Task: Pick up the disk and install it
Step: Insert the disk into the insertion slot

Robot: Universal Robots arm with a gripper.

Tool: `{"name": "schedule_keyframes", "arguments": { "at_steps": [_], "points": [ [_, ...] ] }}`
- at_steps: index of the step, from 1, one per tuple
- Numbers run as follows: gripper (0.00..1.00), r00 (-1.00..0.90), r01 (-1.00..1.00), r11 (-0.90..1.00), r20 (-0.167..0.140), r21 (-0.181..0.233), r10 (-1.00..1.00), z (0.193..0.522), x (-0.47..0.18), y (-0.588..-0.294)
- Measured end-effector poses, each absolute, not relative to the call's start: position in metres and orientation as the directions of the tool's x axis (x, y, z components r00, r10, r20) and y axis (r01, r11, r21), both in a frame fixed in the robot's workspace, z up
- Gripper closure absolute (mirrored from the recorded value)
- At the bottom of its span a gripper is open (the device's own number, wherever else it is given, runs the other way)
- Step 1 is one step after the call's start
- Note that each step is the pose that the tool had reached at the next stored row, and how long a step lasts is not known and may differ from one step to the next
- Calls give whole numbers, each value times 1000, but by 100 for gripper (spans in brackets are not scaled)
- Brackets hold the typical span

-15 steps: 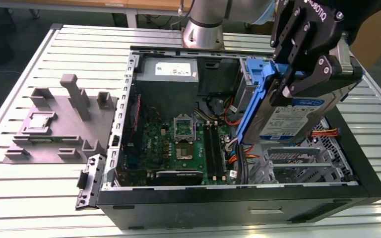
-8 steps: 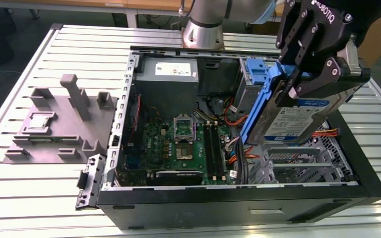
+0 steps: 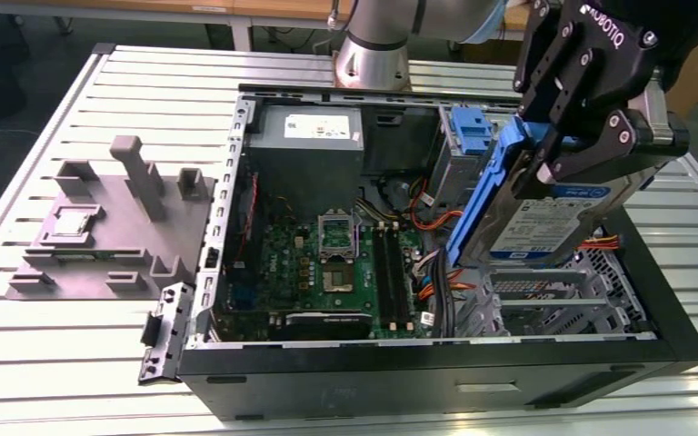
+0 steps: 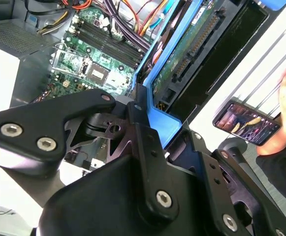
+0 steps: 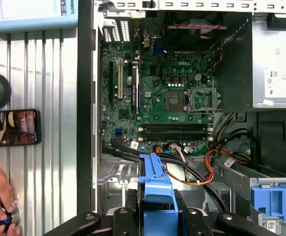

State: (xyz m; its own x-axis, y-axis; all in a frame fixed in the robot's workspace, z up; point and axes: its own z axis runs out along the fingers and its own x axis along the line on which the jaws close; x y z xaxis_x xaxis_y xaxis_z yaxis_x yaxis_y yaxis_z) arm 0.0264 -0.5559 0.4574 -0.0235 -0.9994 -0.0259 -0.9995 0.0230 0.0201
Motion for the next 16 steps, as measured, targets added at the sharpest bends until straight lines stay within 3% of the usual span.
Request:
{"name": "schedule_keyframes", "arguments": {
  "at_steps": [16],
  "points": [
    [63, -23, -1000, 23, -26, 20, -999, 454, 41, -561]
  ]
}}
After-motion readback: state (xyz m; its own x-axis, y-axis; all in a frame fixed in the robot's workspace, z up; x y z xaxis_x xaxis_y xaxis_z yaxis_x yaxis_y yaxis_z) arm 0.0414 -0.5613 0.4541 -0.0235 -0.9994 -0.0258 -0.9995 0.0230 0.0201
